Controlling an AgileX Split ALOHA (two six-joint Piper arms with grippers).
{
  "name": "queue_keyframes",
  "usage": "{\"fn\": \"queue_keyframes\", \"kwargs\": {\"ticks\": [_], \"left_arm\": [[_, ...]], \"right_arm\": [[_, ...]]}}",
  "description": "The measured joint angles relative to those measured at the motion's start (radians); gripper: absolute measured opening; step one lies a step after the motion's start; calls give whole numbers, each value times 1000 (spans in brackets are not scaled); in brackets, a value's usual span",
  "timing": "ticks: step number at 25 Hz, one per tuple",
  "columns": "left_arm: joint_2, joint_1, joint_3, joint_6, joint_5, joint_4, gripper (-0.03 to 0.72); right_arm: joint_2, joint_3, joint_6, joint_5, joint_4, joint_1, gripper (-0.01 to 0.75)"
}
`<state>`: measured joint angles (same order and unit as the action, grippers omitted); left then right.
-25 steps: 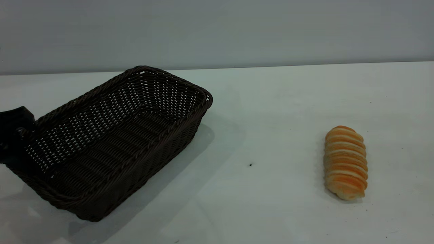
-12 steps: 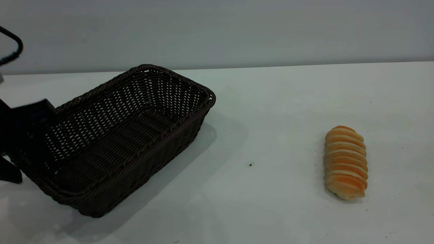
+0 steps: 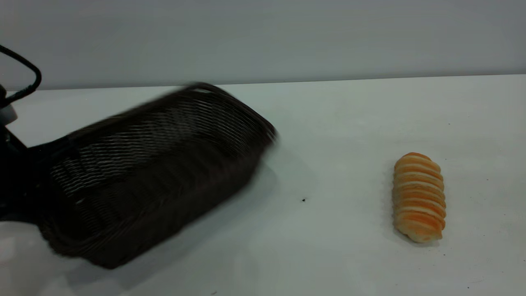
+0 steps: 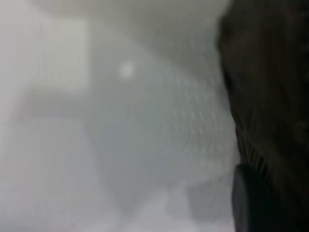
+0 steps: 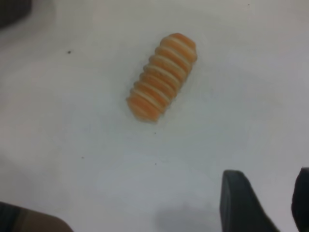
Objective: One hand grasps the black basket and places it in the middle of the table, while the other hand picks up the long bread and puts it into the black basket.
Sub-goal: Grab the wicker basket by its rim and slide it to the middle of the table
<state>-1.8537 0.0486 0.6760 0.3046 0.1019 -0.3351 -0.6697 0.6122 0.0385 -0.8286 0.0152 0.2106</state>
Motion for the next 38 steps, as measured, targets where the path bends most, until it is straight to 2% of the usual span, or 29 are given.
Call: {"fn": "queue_keyframes", "kwargs": {"ticks": [1,7,13,16,31,33,38], "left_arm": [[0,0,4,-22,-1,4,133],[15,22,88,-82,116,17,134],[11,148,238,-200,202,23,134],[-28,183,307,-249,245,29,134],[-215,184,475,-305,367,42,144],[-215,184,479,-305,388,44,192],[-215,184,481,-310,455,54,465]], "right_arm": [[0,0,0,0,1,0,249],[0,0,0,1,0,0,249],[-18,0,0,40,2,0,249],[-56,0,0,66,3,0,249],[-430,1,0,320,68,0,268],[-493,2,0,366,88,0,302],[-642,6,0,489,123,0,427]]}}
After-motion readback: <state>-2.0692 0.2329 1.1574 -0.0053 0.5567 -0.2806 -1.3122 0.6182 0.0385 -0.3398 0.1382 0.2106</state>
